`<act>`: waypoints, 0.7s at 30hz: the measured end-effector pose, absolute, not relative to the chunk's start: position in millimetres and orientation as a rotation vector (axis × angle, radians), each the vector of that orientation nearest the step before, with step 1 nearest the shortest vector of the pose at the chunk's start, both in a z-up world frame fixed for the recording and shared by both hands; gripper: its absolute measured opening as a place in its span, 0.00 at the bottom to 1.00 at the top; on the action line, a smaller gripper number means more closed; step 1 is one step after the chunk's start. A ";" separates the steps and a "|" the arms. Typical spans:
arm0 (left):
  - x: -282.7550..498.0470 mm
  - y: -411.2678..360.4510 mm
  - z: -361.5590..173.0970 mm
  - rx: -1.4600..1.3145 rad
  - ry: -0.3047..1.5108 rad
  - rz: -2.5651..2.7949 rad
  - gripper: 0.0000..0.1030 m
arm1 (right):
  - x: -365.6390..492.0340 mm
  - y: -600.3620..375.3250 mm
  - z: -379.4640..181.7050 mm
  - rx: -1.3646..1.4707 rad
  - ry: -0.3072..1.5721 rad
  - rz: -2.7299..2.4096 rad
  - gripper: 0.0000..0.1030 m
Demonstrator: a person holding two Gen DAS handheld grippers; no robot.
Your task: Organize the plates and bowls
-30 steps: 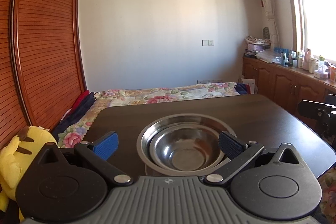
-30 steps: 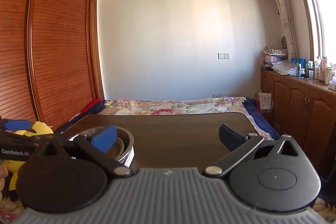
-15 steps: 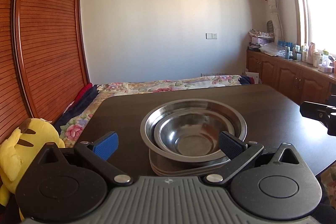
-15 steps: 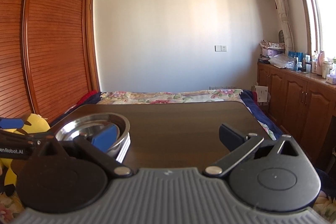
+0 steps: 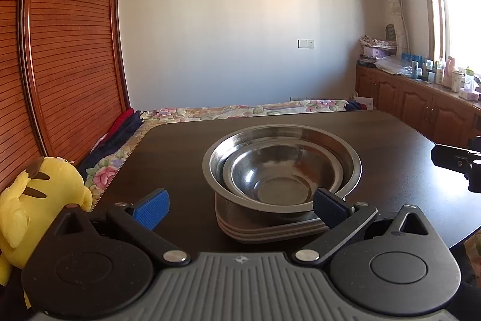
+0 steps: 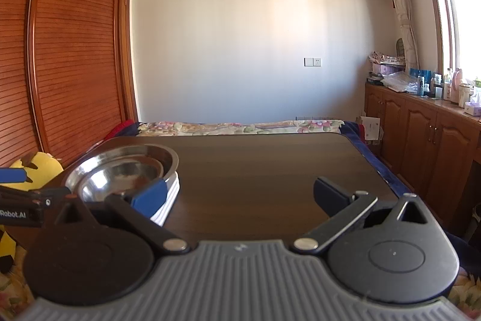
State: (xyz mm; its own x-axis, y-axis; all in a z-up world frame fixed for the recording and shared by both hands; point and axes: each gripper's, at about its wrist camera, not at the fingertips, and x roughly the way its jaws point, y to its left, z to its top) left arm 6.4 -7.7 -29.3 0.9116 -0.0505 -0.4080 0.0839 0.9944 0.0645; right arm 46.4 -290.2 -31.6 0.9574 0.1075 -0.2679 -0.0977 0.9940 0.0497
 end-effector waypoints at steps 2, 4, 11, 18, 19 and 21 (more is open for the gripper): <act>6.6 -7.5 -29.2 0.081 0.418 -0.069 1.00 | 46.3 -289.9 -31.3 0.035 0.273 0.104 1.00; 6.5 -7.6 -29.0 0.083 0.417 -0.069 1.00 | 45.3 -290.5 -30.7 0.035 0.271 0.105 1.00; 5.9 -8.0 -28.2 0.084 0.416 -0.068 1.00 | 45.9 -292.7 -30.6 0.036 0.272 0.107 1.00; 6.0 -8.1 -28.2 0.083 0.416 -0.068 1.00 | 46.3 -292.9 -30.4 0.040 0.274 0.109 1.00; 6.0 -8.1 -28.2 0.083 0.416 -0.068 1.00 | 46.3 -292.9 -30.4 0.040 0.274 0.108 1.00; 6.0 -8.0 -28.1 0.083 0.416 -0.068 1.00 | 46.1 -292.7 -30.3 0.042 0.274 0.109 1.00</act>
State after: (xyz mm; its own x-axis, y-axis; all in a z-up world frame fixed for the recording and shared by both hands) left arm 6.0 -8.0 -28.1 0.9125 -0.0492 -0.4061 0.0831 0.9943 0.0663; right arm 46.1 -292.7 -30.3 0.9570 0.1127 -0.2673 -0.1013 0.9933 0.0558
